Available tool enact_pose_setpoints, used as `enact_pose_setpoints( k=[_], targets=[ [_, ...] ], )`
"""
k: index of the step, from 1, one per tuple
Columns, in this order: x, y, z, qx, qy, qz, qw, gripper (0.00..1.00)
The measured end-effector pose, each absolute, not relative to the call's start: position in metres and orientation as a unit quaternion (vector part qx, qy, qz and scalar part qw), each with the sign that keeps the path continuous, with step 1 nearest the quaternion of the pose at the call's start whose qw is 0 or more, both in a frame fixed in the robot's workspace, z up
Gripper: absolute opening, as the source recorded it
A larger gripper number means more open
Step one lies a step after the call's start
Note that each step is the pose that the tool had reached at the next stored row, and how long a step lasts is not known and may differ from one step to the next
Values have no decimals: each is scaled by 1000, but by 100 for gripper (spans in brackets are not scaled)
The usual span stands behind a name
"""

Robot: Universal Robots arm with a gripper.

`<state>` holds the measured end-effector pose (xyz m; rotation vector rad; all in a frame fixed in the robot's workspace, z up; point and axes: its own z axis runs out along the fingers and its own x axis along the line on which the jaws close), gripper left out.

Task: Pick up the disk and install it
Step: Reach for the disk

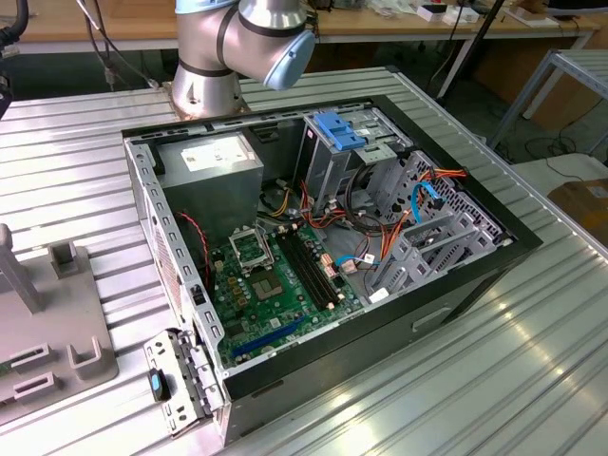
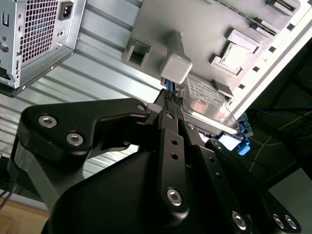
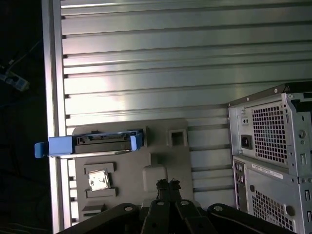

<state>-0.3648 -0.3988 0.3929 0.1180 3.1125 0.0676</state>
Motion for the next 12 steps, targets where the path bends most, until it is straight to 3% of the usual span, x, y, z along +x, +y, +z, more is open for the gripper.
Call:
enact_pose_setpoints(
  k=[12],
  targets=[
    [-369,-399,393,38,999,22,13,11]
  ],
)
